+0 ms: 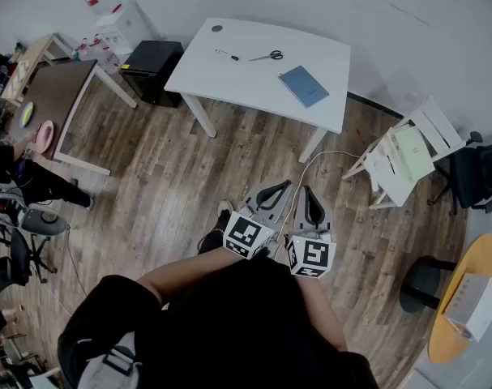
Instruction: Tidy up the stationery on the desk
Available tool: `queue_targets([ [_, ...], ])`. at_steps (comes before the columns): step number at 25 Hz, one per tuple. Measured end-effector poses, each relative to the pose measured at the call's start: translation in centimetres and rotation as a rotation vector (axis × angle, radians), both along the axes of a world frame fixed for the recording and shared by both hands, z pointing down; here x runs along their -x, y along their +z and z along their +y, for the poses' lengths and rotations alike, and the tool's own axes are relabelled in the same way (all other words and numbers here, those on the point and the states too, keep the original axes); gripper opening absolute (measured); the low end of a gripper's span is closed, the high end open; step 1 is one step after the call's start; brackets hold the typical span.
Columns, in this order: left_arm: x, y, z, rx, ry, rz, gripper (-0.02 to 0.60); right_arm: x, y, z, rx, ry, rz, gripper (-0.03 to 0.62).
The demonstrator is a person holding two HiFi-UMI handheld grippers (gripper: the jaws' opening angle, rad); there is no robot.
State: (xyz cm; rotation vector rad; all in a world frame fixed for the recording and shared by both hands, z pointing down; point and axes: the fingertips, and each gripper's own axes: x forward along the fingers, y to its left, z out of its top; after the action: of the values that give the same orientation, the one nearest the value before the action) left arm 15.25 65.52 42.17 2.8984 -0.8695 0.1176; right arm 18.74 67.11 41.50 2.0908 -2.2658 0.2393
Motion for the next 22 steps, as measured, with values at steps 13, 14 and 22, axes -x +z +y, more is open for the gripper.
queue_targets([
  [13,1.4,0.3,1.3,-0.012,-0.035,-0.001,0.014,-0.2,-0.8,1.7,-0.102,0.016,-0.035,0.032],
  [14,1.4,0.5,1.2,-0.002,-0.036,0.005,0.014,-0.2,-0.9,1.6,-0.110,0.012,-0.040,0.032],
  [22,-0.9,2.0,-1.8,0.033,-0.006,-0.003,0.014,-1.8,1.3,-0.7,-0.049,0.008,-0.108,0.034],
])
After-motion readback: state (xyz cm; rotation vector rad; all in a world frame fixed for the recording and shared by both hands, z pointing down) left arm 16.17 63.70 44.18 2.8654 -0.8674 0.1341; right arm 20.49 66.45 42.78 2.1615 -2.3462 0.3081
